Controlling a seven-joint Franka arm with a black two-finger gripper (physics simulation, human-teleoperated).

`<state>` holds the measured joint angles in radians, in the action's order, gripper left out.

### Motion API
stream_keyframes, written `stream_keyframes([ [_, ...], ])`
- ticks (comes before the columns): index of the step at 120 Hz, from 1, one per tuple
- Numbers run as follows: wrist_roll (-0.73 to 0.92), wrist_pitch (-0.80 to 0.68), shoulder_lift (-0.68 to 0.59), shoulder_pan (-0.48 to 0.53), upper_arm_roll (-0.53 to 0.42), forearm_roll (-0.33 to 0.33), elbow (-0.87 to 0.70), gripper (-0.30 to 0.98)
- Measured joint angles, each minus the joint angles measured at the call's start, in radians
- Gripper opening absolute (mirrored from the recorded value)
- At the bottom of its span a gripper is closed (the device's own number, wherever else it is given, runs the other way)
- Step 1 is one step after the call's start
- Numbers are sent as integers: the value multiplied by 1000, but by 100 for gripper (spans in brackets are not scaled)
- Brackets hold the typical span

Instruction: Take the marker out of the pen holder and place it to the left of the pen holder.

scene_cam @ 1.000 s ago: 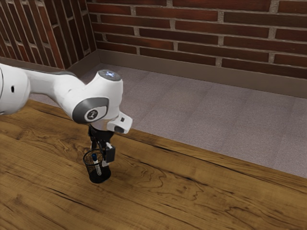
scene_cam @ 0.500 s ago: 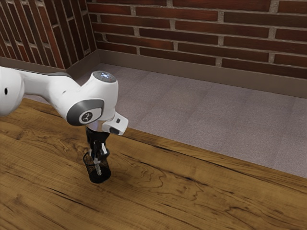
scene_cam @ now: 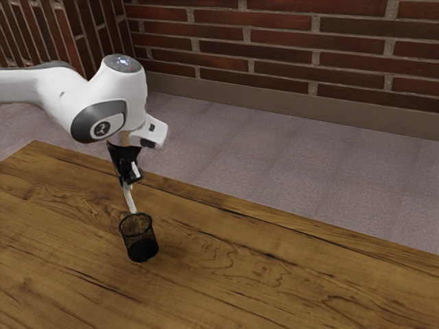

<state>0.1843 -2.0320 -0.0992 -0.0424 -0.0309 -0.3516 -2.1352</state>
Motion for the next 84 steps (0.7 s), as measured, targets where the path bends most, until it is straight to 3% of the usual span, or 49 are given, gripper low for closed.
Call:
stream_keyframes([
  [24, 3, 0, -97, 40, 14, -19, 54, -9],
  [58, 39, -271, -84, 73, 161, -29, -125, -9],
  [68, 40, -212, -45, 75, 173, 17, -90, -9],
  [84, 37, 17, 105, 73, 175, 88, 60, -9],
])
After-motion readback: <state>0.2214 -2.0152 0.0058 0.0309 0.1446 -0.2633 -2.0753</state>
